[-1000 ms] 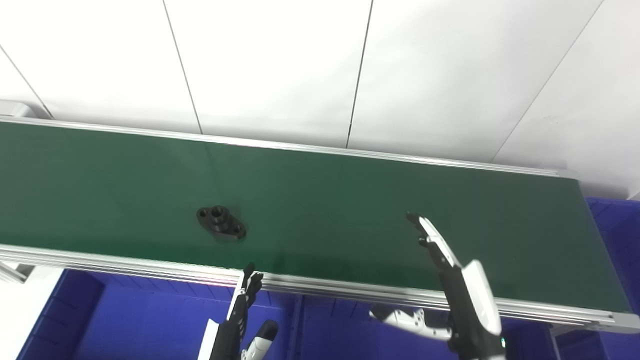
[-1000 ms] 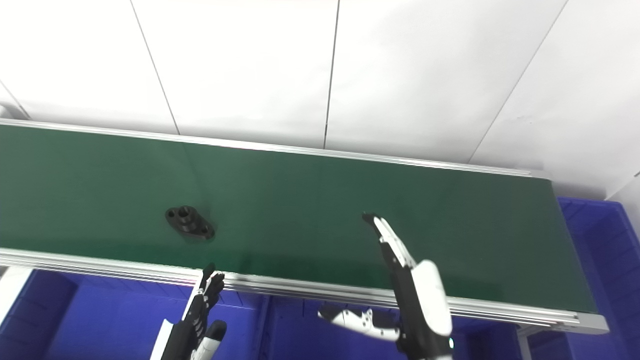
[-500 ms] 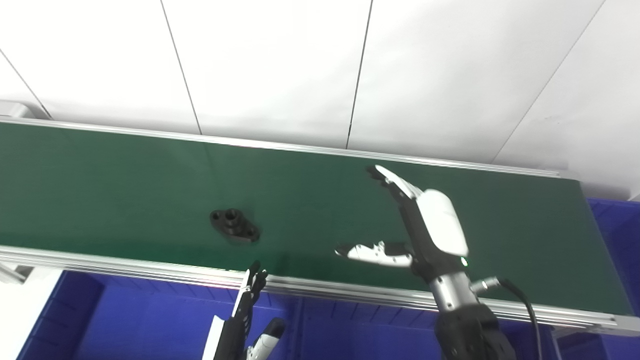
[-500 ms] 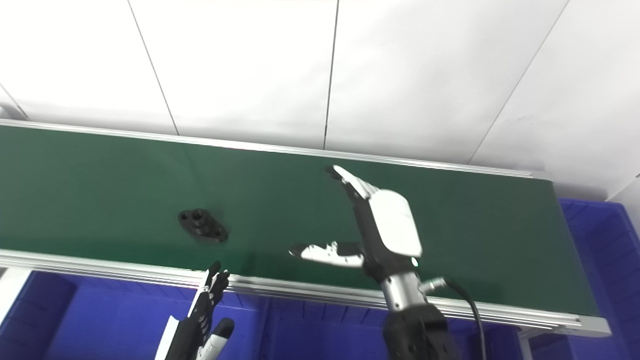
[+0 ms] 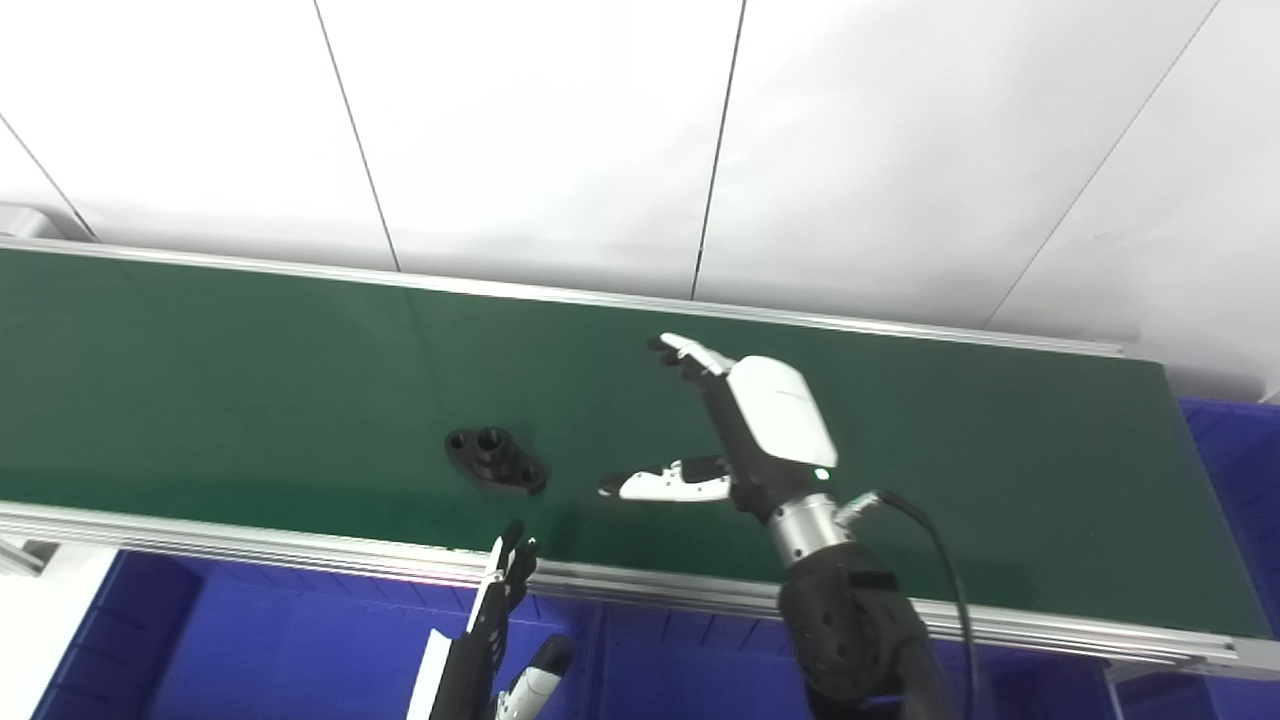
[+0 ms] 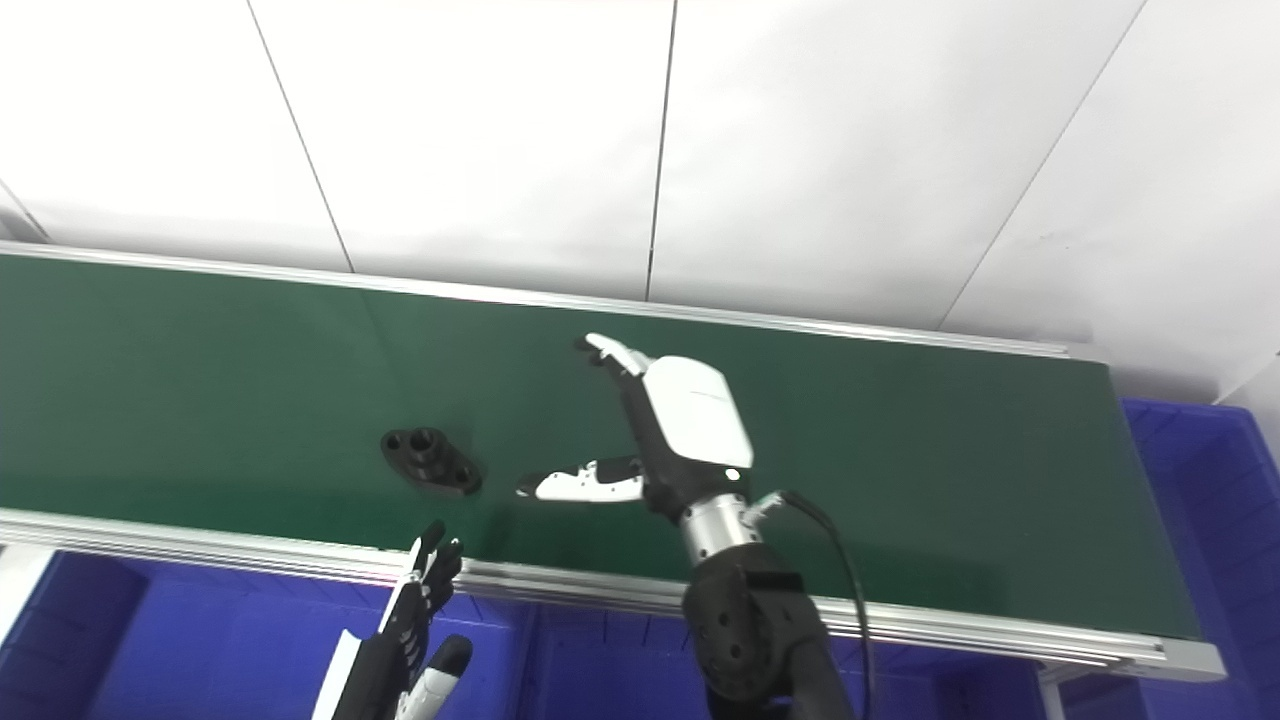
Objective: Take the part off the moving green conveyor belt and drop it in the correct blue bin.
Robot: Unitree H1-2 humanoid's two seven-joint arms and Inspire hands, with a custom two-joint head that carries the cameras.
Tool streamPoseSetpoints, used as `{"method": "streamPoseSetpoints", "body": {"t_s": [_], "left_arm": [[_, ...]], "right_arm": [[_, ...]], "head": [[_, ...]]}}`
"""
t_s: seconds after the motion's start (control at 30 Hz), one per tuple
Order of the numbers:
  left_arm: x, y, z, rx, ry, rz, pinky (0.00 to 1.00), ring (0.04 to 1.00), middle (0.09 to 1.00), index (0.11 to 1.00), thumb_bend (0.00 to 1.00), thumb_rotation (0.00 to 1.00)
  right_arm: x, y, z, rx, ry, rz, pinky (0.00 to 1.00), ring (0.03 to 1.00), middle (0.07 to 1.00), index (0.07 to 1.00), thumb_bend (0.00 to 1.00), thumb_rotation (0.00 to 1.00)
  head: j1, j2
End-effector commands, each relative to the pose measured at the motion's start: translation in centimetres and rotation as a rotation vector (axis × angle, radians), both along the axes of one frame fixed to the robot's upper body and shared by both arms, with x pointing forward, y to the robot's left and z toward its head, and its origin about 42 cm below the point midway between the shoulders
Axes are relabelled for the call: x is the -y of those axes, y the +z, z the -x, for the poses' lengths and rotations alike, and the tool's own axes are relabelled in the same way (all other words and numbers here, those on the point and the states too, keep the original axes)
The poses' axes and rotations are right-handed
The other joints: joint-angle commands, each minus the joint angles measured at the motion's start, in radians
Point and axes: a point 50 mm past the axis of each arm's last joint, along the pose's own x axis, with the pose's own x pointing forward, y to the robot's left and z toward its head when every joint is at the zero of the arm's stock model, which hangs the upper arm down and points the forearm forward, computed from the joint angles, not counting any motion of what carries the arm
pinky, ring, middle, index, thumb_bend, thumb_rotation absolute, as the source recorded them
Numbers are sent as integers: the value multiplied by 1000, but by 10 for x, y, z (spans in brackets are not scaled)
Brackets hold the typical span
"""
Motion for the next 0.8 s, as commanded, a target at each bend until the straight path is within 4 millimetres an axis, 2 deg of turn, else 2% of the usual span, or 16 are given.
{"method": "streamPoseSetpoints", "body": {"t_s": [0.0, 0.37, 0.77], "left_arm": [[4, 8, 0, 50, 9, 18, 947, 951, 956, 1000, 646, 877], [8, 12, 3, 47, 10, 32, 962, 956, 954, 1000, 652, 872], [12, 16, 4, 51, 13, 44, 975, 961, 960, 1000, 659, 874]], "right_arm": [[-13, 10, -8, 58, 1, -16, 743, 745, 785, 844, 912, 477], [-41, -1, -16, 33, 26, 25, 722, 733, 774, 832, 905, 465], [-55, -7, -18, 8, 36, 58, 688, 711, 764, 815, 897, 425]], "head": [[2, 2], [13, 9], [26, 15]]}}
